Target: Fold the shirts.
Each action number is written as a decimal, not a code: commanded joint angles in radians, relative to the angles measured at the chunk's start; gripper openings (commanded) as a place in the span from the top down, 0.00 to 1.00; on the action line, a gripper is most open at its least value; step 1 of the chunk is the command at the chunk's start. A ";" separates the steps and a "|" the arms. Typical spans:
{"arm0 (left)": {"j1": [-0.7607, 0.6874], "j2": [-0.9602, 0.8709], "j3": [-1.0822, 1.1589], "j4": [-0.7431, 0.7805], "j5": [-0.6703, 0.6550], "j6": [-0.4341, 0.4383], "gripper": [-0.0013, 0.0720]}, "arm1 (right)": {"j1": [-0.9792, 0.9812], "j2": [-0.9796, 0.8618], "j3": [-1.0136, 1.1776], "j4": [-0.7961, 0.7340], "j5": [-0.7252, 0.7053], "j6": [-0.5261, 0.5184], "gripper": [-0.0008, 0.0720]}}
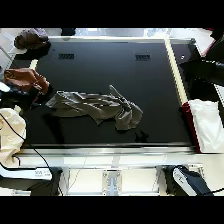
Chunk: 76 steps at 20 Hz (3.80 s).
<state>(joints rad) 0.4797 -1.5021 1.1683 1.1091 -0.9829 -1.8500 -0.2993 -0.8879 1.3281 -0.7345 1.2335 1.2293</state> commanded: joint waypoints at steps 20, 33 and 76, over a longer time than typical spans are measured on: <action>0.066 -0.133 -0.111 -0.377 0.018 0.348 0.39 | 0.001 0.000 -0.022 0.027 0.081 0.018 0.39; 0.026 -0.164 -0.089 -0.654 0.066 0.483 0.97 | 0.072 -0.029 -0.171 -0.016 0.022 0.021 0.78; 0.214 0.874 -0.072 -1.185 0.059 1.055 0.97 | 0.124 0.143 0.417 -0.121 0.089 0.005 0.96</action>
<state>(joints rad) 0.6773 -0.8398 1.0851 0.0204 -0.9810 -0.8646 -0.1642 -0.8558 1.5383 -0.7601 1.2961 1.1976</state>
